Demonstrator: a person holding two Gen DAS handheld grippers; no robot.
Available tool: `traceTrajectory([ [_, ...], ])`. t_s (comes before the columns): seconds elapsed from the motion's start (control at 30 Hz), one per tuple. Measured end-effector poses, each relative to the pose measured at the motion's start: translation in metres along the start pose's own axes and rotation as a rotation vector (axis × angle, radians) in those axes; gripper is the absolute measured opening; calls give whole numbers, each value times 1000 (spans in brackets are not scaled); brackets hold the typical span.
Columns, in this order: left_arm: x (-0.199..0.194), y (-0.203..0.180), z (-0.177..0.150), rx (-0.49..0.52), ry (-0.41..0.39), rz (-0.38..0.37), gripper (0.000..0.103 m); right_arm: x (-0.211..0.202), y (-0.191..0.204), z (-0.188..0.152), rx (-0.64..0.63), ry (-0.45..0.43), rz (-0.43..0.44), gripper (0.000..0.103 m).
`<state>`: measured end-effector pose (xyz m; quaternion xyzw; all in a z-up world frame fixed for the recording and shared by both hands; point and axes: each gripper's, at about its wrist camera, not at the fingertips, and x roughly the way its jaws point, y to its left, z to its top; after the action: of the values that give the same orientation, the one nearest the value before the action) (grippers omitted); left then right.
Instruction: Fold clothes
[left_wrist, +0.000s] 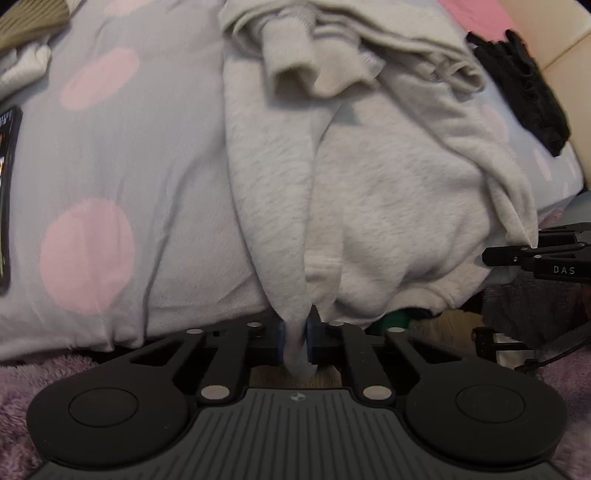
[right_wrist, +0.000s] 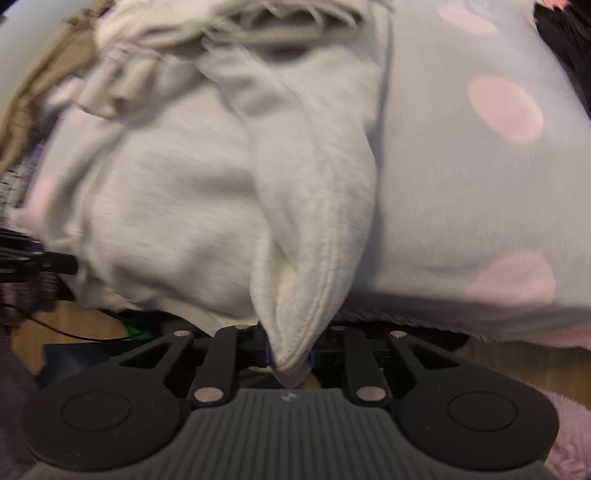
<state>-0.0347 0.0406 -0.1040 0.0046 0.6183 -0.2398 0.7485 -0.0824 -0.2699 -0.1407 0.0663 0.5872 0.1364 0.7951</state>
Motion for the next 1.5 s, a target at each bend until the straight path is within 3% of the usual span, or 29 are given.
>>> traceTrajectory([
  [0.2, -43, 1, 12, 13, -91, -125, 5, -43, 0, 13, -22, -62, 158, 17],
  [0.4, -70, 13, 44, -58, -207, -256, 5, -92, -34, 36, 108, -236, 384, 17],
  [0.57, -83, 23, 77, -92, -279, -287, 5, -104, -49, 65, 161, -341, 467, 17],
  [0.8, -80, 39, 129, -145, -329, -309, 4, -102, -79, 111, 307, -420, 540, 16],
  [1.0, -49, 60, 169, -262, -323, -294, 4, -80, -93, 150, 400, -403, 495, 16],
  [1.13, -22, 55, 171, -304, -345, -224, 4, -59, -97, 163, 424, -375, 426, 16],
  [1.3, -2, 34, 172, -199, -370, -93, 4, -29, -91, 164, 376, -320, 292, 16],
  [1.5, 3, 36, 169, -192, -386, -80, 5, -16, -75, 172, 281, -309, 186, 18],
])
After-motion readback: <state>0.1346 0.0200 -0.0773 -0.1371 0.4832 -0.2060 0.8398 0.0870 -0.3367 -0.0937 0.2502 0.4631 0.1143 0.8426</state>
